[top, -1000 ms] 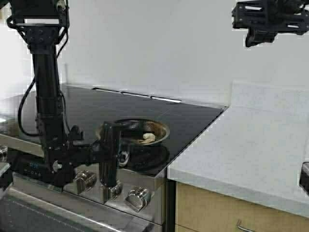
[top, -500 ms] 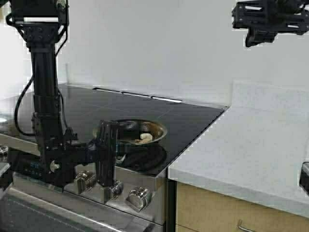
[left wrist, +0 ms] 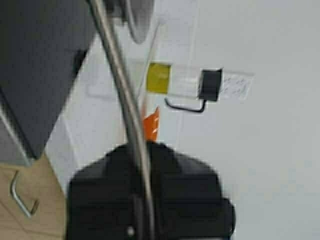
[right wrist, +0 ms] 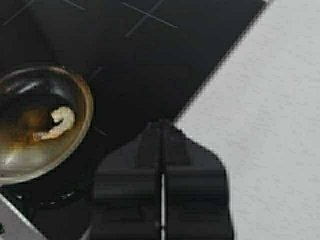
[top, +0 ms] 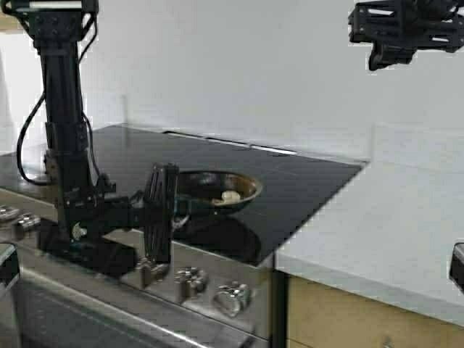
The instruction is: Add oil to the pan and cook the shrimp and serve it
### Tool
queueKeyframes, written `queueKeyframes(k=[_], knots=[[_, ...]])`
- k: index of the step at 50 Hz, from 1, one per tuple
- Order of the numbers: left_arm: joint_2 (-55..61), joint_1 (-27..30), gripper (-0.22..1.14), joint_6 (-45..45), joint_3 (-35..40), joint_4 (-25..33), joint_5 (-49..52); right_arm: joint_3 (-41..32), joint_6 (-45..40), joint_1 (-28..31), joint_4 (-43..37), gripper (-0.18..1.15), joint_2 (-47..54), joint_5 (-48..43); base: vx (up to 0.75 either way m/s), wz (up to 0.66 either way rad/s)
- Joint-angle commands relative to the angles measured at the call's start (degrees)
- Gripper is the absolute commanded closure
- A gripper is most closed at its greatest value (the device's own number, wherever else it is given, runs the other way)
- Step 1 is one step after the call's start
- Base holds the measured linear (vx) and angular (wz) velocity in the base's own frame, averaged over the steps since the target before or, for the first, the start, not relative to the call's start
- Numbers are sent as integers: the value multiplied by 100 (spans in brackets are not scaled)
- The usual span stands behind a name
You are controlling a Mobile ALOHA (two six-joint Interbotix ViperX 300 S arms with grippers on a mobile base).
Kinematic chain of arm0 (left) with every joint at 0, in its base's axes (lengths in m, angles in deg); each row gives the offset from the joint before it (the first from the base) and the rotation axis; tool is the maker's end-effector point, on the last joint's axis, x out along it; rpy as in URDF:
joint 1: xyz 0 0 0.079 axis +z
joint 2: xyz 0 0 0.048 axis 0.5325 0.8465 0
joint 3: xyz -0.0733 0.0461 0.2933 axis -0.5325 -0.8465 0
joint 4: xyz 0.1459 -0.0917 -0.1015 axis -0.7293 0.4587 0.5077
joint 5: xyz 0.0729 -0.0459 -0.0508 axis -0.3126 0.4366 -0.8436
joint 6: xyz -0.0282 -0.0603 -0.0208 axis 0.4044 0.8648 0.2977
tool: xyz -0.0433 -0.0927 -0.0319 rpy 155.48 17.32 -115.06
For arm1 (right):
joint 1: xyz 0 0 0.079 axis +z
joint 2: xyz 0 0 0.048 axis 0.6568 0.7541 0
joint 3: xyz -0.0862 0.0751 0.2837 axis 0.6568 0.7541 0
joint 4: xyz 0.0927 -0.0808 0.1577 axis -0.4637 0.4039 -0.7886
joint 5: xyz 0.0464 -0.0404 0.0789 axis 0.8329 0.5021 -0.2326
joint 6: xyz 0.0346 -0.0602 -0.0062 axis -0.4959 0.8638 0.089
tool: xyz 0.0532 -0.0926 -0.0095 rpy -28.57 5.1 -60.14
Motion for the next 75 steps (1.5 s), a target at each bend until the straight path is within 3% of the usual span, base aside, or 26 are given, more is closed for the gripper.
queueKeyframes(k=[1,46,75], knots=[[-475,35,88,-97,53,-18,-193,-167,0,18,9,89,-53,-26,1,29],[-993,35,88,-114,-246,26,-185,-378,-62,18,0,89,-44,281,-3,39],[-1020,70,88,-114,-299,0,-132,-404,-79,18,0,89,571,281,-3,43]])
